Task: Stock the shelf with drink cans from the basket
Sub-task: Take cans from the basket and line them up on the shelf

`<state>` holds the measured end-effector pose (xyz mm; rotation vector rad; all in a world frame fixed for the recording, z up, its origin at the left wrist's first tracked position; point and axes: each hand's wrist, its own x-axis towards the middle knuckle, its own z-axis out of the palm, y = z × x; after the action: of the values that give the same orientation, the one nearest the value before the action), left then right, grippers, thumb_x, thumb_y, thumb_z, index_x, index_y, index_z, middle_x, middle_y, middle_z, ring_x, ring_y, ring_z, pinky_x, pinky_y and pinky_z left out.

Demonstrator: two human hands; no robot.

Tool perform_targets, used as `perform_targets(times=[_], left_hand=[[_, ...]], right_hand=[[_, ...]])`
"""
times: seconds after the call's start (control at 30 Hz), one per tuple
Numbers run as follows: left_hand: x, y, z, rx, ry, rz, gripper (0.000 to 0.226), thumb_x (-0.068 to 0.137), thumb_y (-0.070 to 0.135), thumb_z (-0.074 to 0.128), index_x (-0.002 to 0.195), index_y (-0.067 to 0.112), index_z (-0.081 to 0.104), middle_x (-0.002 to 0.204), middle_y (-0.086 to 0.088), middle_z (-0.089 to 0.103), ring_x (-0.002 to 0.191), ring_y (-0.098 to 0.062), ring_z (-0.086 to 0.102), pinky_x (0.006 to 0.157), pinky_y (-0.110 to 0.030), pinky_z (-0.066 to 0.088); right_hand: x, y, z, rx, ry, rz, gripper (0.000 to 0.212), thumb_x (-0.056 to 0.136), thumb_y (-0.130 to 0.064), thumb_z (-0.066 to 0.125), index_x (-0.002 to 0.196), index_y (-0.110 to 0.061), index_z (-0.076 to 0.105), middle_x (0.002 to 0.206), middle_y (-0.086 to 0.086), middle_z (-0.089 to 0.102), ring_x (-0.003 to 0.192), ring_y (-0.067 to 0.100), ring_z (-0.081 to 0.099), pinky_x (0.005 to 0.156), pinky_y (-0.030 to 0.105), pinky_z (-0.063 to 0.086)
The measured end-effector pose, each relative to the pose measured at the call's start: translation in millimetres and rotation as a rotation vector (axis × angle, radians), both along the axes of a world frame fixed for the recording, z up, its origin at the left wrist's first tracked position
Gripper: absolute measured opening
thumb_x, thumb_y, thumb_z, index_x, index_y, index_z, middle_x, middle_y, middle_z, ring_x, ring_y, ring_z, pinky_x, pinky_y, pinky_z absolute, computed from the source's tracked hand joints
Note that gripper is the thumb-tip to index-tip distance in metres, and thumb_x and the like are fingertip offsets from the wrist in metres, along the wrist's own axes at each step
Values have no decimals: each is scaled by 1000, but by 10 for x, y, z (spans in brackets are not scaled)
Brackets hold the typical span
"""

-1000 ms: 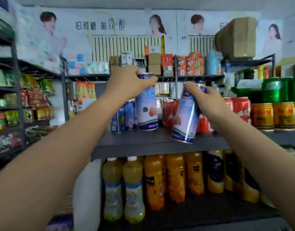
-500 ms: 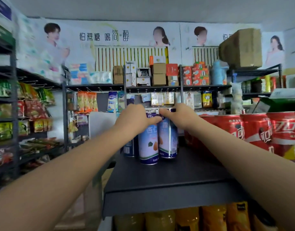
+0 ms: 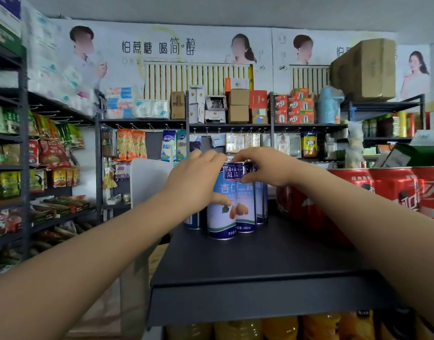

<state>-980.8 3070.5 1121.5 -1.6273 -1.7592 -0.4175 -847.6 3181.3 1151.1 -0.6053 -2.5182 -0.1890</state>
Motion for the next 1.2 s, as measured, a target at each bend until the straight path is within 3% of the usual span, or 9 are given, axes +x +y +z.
perform_targets(times=[0.2, 0.47, 0.8, 1.0, 1.1, 1.2], left_hand=[[-123, 114, 57, -17, -30, -2, 77, 68, 50, 74, 132, 21, 41, 125, 1, 55, 123, -20, 35, 93, -35, 38], [-144, 369, 83, -72, 129, 115, 68, 74, 48, 70, 123, 12, 41, 125, -5, 54, 121, -24, 42, 97, -35, 38], [-174, 574, 43, -47, 176, 175, 65, 75, 44, 71, 121, 8, 41, 123, -9, 53, 118, -28, 45, 89, -39, 45], [-176, 537, 55, 2, 350, 250, 65, 78, 45, 68, 125, 10, 41, 124, -11, 54, 116, -29, 50, 88, -38, 44], [-150, 491, 41, 17, 378, 296, 57, 83, 37, 65, 125, 7, 41, 127, -12, 53, 118, -29, 48, 91, -38, 43], [-102, 326, 37, 87, 421, 354, 34, 90, 15, 55, 120, 5, 45, 122, -13, 55, 115, -30, 51, 87, -37, 43]], right_hand=[[-149, 182, 0, 174, -10, -158, 34, 87, -32, 59, 118, -21, 54, 118, 2, 62, 118, 24, 48, 108, 41, 21], [-251, 300, -60, 138, -18, -167, 39, 90, -28, 56, 125, -12, 49, 125, 11, 58, 112, 29, 55, 91, 39, 45], [-217, 265, -109, 227, 18, -260, 46, 89, -37, 57, 126, -12, 48, 127, 10, 55, 115, 29, 52, 90, 40, 45], [-176, 257, -89, 292, -50, -376, 50, 84, -43, 62, 122, -13, 50, 124, 7, 57, 115, 27, 53, 95, 39, 40], [-225, 212, -127, 381, -80, -426, 49, 87, -40, 59, 125, -11, 48, 127, 7, 55, 120, 27, 50, 100, 40, 38], [-126, 88, -216, 432, 1, -447, 47, 90, -36, 56, 128, -9, 45, 128, 9, 54, 120, 28, 50, 97, 39, 41]])
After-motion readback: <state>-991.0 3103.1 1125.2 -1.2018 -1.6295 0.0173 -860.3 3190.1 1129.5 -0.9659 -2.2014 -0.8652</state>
